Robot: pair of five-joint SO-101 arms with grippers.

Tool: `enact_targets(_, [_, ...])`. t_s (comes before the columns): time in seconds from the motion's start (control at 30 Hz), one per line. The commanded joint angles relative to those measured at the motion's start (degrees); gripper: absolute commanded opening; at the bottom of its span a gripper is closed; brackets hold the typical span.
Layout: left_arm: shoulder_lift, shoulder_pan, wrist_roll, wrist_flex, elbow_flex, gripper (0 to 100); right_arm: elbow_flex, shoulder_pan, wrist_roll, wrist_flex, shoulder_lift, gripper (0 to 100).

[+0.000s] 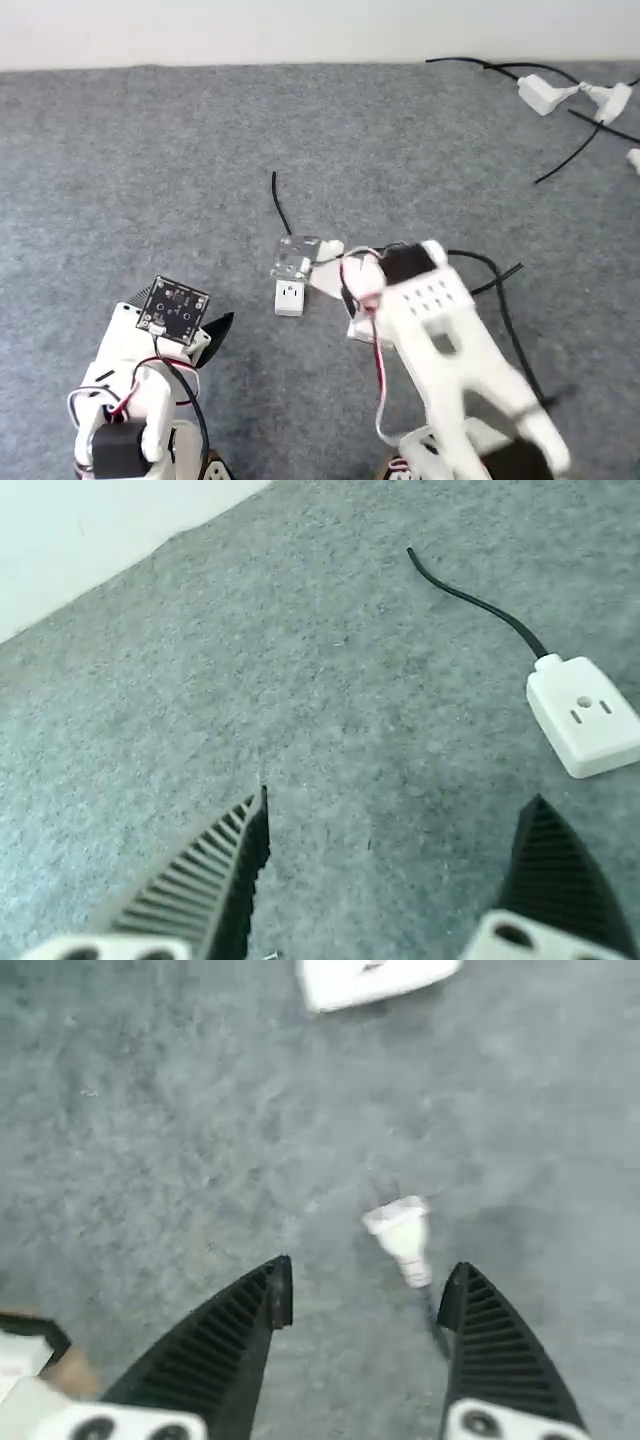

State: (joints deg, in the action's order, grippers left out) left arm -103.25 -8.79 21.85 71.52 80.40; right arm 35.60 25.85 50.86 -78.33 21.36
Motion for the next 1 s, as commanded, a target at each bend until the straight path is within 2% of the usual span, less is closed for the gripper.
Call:
enact_targets(0.0, [-1.05,0.00,-0.35,-0.35,0.40,37,-4.22,0.13,2.64,-0.92,-7.34,24.3])
enact_targets(0.17, [-1.05,0.00,1.49,-0.44,2.15,37,-6.59,-3.74,9.49,-1.71,-14.02,24.3])
enact_targets(0.33, [-1.05,0.00,1.49,-0.44,1.89,37,-14.86,-9.80,17.49,-6.37,-20.35,24.3])
enact_targets(0.53, [-1.05,0.00,1.49,-0.44,1.89,37,-23.56,-13.14,26.99,-9.27,-33.54,24.3])
enact_targets(0.77, [-1.05,0.00,1.58,-0.09,2.07,37,-37.45,-14.02,26.81,-9.63,-48.31,24.3])
enact_targets(0.97, [-1.05,0.00,1.58,0.00,2.24,37,-42.20,-14.99,27.16,-9.71,-54.46,24.2])
